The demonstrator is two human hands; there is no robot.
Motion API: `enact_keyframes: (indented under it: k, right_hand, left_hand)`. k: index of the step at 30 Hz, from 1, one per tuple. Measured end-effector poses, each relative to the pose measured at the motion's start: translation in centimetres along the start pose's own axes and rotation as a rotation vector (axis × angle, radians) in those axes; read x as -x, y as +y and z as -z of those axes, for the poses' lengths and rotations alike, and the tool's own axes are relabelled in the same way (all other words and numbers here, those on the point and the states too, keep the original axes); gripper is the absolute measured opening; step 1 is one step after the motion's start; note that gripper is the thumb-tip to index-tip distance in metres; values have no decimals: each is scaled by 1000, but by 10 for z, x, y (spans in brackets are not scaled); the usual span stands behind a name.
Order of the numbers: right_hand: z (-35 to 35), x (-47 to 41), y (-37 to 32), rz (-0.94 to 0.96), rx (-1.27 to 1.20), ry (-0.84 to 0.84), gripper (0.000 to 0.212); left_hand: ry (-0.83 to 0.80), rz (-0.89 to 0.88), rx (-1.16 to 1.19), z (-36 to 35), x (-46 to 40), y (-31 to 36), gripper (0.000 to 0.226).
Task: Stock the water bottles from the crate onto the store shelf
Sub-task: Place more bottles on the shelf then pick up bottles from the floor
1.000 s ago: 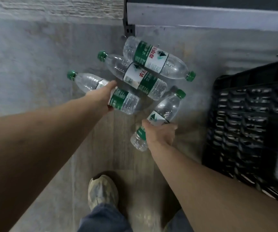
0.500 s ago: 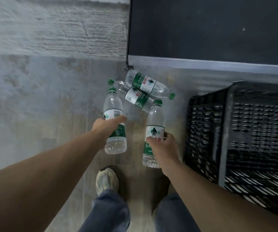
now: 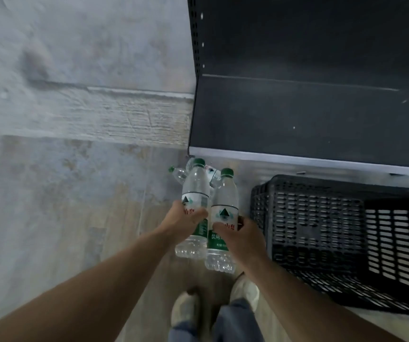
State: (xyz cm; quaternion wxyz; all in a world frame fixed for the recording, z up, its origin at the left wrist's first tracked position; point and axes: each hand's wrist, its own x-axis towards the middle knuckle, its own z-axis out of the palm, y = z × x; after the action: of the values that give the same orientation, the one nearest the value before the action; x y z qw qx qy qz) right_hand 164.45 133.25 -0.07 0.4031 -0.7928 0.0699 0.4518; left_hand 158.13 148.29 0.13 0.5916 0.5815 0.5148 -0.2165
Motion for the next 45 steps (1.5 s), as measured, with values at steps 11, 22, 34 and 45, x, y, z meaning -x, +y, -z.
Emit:
enact_keyframes:
  k: [11,22,34,45]
  right_hand:
    - [80,150,-74,39,34,257,29]
    - [176,315,-127,86,-66,305,44]
    - [345,443,-146,284,-141,408,65]
    - [510,550,-171,555,-229,578,60]
  left_hand:
    - [66,-167,-11,-11,164,47,48]
    - [97,-377,-108,-25,341,129,57]
    - [233,-599,-198,-138,507,218,84]
    - [199,-953,-54,-254,658,323,55]
